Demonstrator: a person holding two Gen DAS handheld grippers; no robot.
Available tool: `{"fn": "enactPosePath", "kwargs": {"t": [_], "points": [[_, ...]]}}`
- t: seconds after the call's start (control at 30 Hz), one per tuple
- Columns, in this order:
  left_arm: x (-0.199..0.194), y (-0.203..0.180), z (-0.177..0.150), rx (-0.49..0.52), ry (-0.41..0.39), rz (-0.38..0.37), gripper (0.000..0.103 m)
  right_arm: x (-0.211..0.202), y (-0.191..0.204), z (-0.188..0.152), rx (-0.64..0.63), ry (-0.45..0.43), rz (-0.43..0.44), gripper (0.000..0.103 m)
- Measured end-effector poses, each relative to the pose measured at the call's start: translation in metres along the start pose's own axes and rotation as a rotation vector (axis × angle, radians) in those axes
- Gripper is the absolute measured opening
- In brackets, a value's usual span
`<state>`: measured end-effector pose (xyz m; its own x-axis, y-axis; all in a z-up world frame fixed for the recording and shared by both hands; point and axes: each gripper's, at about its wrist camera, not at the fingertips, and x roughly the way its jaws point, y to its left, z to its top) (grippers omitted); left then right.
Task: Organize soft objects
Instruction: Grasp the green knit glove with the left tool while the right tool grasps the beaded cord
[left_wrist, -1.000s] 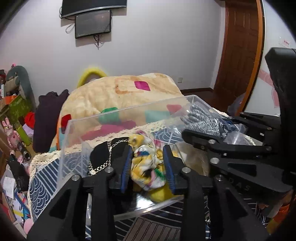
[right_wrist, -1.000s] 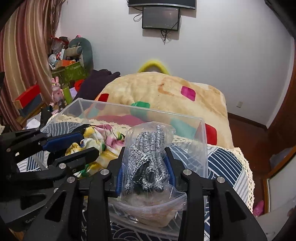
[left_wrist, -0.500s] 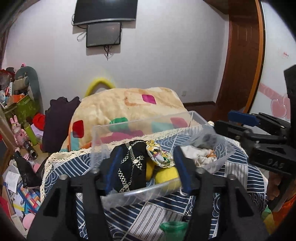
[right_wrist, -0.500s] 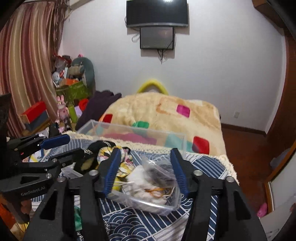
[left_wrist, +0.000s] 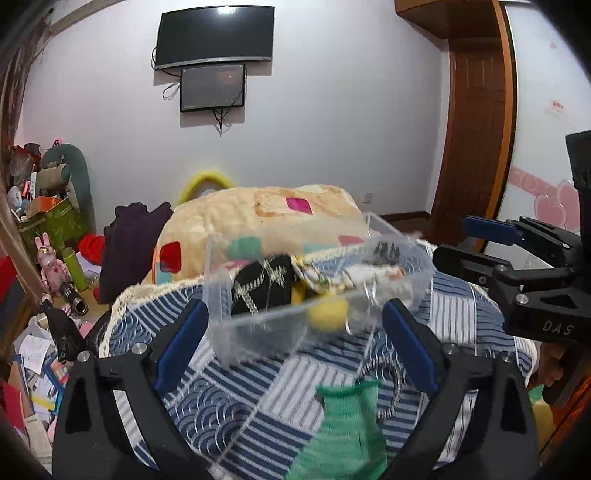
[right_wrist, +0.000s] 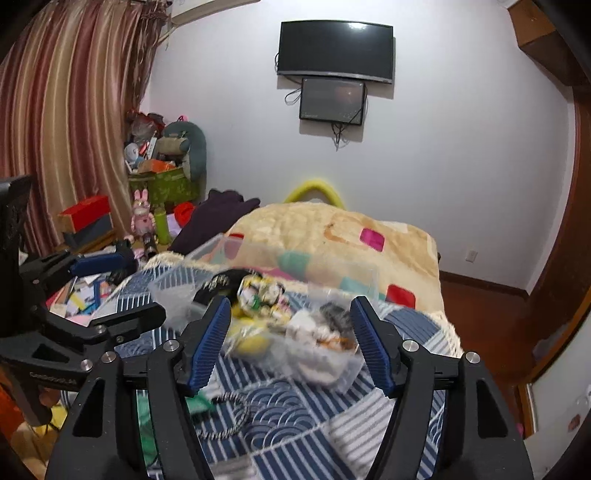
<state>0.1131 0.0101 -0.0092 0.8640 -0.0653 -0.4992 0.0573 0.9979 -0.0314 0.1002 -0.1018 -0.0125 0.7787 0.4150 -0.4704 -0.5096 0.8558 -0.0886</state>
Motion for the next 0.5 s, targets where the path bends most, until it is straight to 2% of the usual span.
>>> {"fn": "enactPosePath", "kwargs": {"t": [0.37, 0.5], "points": [[0.011, -0.002, -0.065, -0.056, 0.158, -0.073, 0.097, 0.008, 0.005, -0.048, 0.053, 0.11, 0.051, 0.064], [0.018, -0.004, -0.084, -0.058, 0.199, -0.078, 0.097, 0.008, 0.006, -0.062, 0.071, 0.138, 0.061, 0.064]]}}
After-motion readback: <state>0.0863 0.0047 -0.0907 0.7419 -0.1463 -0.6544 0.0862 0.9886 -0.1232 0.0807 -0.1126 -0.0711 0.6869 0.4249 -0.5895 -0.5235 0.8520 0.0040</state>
